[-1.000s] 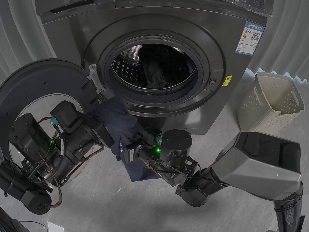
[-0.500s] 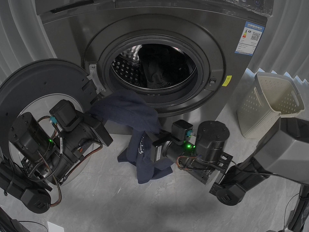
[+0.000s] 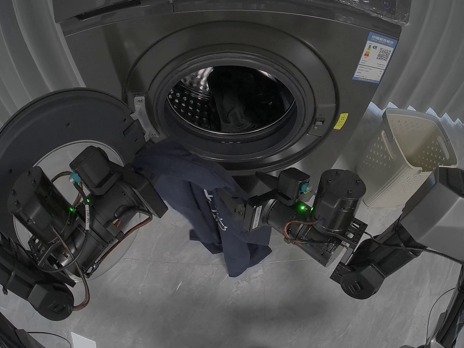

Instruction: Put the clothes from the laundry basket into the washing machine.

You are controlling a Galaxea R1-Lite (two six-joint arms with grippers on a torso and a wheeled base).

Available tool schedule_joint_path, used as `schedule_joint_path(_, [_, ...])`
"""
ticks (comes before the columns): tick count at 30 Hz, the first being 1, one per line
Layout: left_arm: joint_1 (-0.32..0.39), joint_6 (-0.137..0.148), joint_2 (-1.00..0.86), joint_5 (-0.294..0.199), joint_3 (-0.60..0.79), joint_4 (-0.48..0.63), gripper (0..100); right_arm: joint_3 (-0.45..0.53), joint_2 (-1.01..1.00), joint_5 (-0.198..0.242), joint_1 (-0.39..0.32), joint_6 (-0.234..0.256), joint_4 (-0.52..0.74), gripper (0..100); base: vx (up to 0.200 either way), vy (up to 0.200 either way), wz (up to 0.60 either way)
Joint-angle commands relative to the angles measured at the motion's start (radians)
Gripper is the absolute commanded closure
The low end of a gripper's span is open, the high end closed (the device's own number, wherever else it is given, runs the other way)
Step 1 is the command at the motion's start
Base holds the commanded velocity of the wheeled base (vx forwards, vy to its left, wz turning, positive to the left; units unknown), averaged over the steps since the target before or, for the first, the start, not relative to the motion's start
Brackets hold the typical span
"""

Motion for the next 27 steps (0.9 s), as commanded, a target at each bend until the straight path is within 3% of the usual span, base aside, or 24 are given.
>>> schedule_joint_path(1, [-0.001,-0.001,-0.009,0.000,-0.001,-0.001,100,-0.022,0.024,0.000,-0.023,-0.007,0.004,0,0.000,0.000,0.00])
schedule_joint_path(16, [-0.001,-0.001,-0.009,0.002,-0.003,-0.001,100,-0.088,0.133,-0.009,-0.075,-0.015,0.004,0,0.000,0.000,0.00])
schedule_joint_path(19, [-0.001,-0.001,-0.005,0.002,-0.004,-0.001,100,-0.084,0.133,-0.004,-0.066,-0.015,0.001,0,0.000,0.000,0.00])
schedule_joint_path(22, [0.000,-0.001,-0.002,0.002,-0.004,-0.002,100,-0.067,0.127,-0.006,0.000,-0.015,0.004,0,0.000,0.000,0.00])
schedule_joint_path(27, [0.000,-0.001,-0.004,0.002,-0.004,-0.002,100,-0.076,0.163,-0.004,0.041,-0.015,0.002,0,0.000,0.000,0.00])
